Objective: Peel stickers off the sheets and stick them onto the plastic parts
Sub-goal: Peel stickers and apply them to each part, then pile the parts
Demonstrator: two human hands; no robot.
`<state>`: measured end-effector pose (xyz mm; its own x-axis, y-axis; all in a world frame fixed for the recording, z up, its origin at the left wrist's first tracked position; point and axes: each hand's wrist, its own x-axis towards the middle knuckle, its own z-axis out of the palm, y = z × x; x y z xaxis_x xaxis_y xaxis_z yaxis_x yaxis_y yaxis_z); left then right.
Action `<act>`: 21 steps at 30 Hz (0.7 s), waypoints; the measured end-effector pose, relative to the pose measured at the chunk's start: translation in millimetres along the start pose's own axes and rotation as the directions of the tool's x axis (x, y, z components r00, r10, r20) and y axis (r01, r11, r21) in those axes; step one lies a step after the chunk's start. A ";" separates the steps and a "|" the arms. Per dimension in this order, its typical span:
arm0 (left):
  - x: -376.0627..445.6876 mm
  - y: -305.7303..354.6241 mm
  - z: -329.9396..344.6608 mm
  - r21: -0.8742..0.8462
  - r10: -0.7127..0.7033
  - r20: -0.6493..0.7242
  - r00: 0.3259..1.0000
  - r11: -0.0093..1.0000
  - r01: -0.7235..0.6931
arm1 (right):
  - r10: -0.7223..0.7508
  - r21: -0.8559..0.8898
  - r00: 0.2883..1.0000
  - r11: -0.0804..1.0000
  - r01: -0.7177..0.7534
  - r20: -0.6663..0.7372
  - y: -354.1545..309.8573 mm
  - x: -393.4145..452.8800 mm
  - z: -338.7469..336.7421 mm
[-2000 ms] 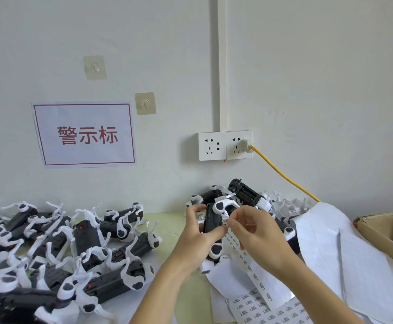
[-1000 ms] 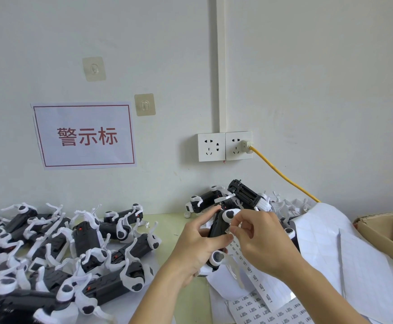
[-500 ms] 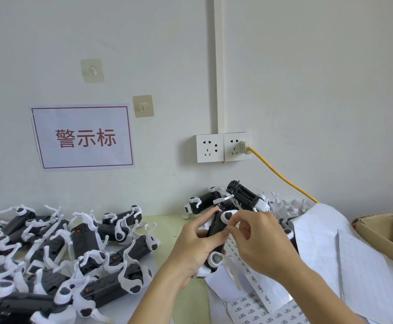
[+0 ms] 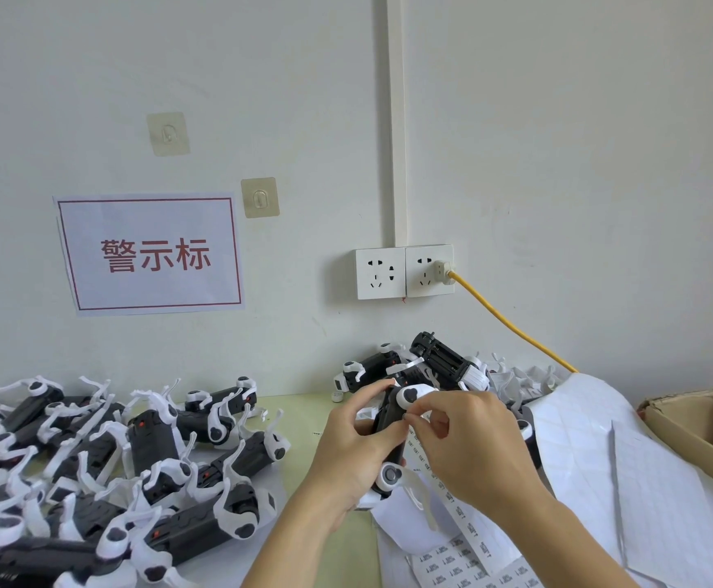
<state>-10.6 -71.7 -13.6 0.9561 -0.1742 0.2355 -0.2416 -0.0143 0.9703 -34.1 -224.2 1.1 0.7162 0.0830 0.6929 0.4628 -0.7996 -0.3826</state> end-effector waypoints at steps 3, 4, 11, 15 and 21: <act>-0.4 0.3 -0.8 0.000 0.006 0.002 1.000 1.000 -0.006 | -0.003 -0.021 1.000 1.000 0.002 -0.017 -1.7 -0.4 0.2; -0.6 0.6 -0.8 0.002 0.008 0.005 1.000 1.000 -0.008 | -0.003 -0.026 1.000 1.000 0.002 -0.024 -2.2 -0.4 0.3; -1.6 3.1 -0.1 0.006 0.011 0.009 1.000 1.000 -0.011 | 0.018 -0.064 0.999 0.998 -0.020 -0.036 -3.9 0.5 1.4; -2.2 4.1 -0.2 0.016 0.010 0.007 1.000 1.000 -0.010 | 0.016 -0.080 0.999 0.997 -0.019 -0.038 -5.5 0.6 0.7; -3.4 5.5 -0.7 0.015 0.005 0.007 1.000 1.000 -0.006 | -0.007 -0.116 0.998 0.993 0.000 -0.055 -7.9 0.2 0.3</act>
<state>-15.1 -70.5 -9.0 0.9536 -0.1812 0.2404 -0.2494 -0.0282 0.9680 -37.4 -217.8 4.1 0.6832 0.0554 0.7281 0.3994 -0.8631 -0.3090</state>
